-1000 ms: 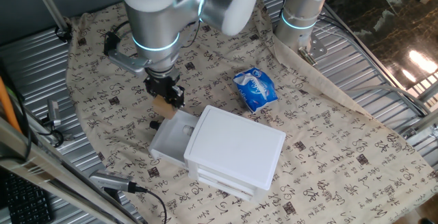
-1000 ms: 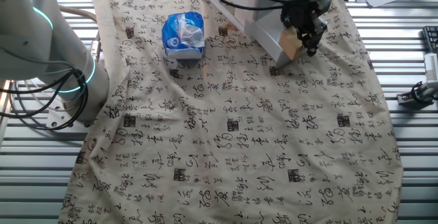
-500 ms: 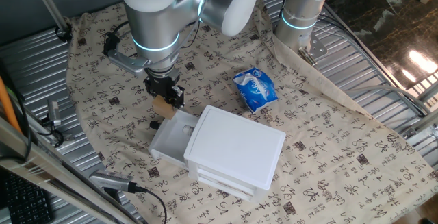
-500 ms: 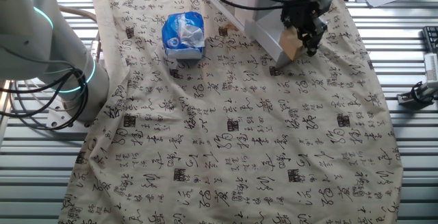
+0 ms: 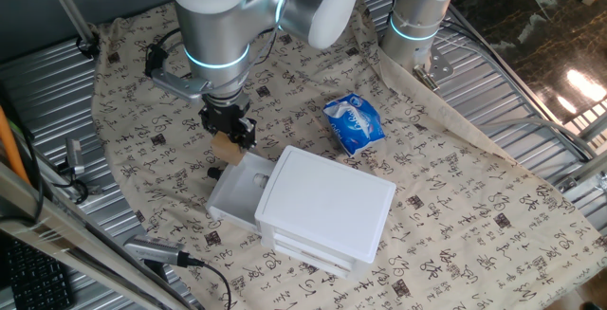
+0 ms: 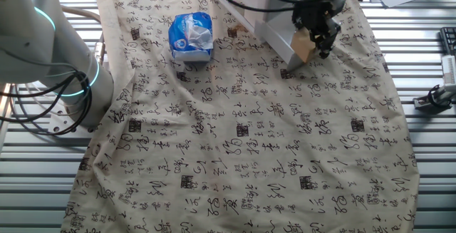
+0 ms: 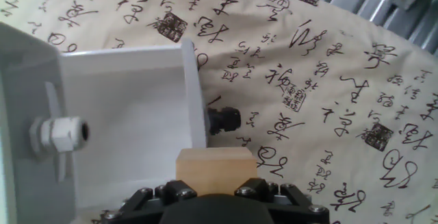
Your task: Put things in the drawer
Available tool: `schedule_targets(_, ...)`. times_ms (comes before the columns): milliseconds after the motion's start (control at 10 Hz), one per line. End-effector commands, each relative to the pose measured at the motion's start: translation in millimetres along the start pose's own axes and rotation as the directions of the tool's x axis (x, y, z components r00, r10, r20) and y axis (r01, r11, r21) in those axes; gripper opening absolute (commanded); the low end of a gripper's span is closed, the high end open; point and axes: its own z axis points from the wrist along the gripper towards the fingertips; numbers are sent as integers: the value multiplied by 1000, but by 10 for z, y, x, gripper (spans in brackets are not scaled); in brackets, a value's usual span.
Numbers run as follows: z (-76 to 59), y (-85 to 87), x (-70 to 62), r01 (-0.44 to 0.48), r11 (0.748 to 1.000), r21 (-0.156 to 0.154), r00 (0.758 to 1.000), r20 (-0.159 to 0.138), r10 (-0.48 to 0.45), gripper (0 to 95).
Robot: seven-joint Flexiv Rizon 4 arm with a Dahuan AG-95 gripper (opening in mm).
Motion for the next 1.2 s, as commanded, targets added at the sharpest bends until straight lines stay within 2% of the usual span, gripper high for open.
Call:
schedule_targets(100,0,7,-9,119,993,-14,993,-20,-119,0)
schedule_targets(700,0,7,-9,142,990,-16,990,-12,-142,0)
schedule_targets(900,0,7,-9,138,990,-15,990,-18,-138,0)
schedule_targets(1000,-24,55,-78,115,993,-13,993,-29,-116,0)
schedule_targets(1200,-64,110,-187,107,994,-16,994,-30,-108,0)
